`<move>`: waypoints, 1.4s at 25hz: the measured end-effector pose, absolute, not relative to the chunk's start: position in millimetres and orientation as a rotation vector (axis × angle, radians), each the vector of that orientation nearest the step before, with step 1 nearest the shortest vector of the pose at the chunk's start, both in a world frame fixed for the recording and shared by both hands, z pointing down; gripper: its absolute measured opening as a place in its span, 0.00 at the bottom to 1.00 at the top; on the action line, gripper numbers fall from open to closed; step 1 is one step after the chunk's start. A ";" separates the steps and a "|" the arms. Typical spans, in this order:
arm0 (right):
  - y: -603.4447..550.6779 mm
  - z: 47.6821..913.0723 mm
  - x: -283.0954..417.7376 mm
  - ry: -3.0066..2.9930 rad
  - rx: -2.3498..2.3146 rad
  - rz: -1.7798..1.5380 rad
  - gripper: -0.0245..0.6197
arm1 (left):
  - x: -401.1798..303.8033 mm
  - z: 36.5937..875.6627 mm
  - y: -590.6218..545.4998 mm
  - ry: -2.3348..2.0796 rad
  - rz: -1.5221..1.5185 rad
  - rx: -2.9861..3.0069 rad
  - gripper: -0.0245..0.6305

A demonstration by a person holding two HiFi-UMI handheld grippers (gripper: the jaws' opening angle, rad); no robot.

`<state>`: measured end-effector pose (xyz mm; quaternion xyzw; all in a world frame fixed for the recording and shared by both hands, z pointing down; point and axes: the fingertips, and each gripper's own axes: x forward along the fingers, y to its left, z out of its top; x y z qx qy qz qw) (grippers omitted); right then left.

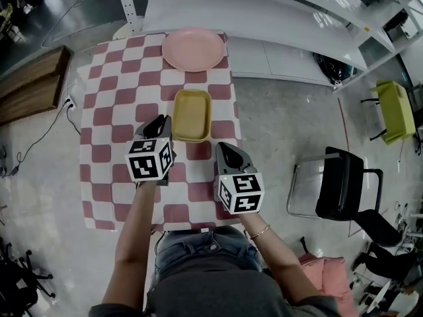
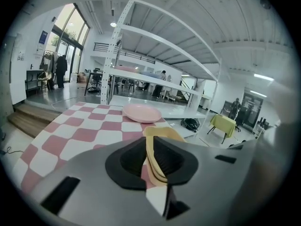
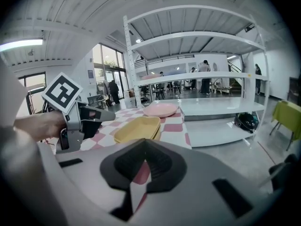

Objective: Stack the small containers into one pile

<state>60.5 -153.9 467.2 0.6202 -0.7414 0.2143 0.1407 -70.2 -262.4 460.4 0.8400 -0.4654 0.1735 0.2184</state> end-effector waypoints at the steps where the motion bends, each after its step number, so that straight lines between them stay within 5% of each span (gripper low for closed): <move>1: -152.7 464.5 59.2 -2.141 1.797 0.612 0.05 | -72.7 458.7 -259.1 -1.286 0.474 2.329 0.12; 35: -98.5 387.8 53.1 -2.310 1.926 0.431 0.05 | -123.4 403.2 -148.8 -1.342 0.313 2.461 0.06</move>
